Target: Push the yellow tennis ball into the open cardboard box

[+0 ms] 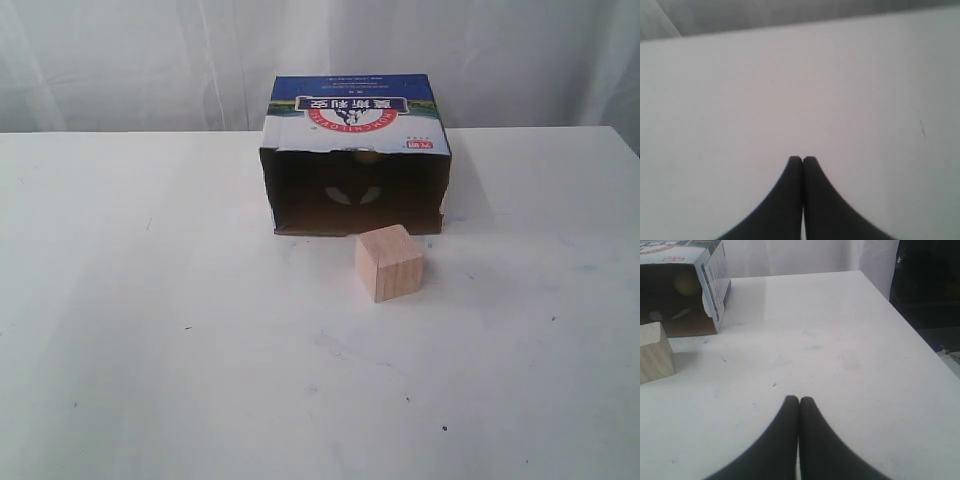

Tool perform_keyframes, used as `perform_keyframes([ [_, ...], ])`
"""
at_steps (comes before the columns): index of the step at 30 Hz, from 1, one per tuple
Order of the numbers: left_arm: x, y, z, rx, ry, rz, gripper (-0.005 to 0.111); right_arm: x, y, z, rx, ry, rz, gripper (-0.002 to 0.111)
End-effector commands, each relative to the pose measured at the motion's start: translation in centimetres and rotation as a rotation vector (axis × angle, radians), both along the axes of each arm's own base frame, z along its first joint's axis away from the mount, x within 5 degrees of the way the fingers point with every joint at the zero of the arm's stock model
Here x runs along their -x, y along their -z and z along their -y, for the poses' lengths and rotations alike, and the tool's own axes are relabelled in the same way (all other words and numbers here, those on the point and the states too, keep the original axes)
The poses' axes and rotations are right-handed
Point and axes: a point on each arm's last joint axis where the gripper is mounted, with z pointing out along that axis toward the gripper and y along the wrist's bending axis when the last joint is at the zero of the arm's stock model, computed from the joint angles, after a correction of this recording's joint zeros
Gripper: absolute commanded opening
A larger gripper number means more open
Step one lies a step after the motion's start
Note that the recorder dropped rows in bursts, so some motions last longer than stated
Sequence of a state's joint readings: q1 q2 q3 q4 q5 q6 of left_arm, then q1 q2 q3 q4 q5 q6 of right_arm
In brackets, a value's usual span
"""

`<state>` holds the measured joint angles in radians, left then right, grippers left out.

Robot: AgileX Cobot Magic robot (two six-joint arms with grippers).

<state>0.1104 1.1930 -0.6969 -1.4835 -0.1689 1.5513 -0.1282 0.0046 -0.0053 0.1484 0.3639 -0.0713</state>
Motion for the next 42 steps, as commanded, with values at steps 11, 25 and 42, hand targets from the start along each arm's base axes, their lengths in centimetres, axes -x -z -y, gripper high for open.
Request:
perform_keyframes([
  [11,11.7,-10.6,0.4,0.020,-0.099,0.551,0.000,0.0,0.0,0.1,0.012,0.009,0.011,0.000],
  [25,15.4,-10.5,1.1,-0.102,-0.060,0.636,0.000,0.0,0.0,0.1,0.012,0.009,0.011,0.000],
  [42,16.2,-4.2,4.0,0.195,0.200,0.429,0.000,0.0,0.0,0.1,0.012,0.009,0.011,0.000],
])
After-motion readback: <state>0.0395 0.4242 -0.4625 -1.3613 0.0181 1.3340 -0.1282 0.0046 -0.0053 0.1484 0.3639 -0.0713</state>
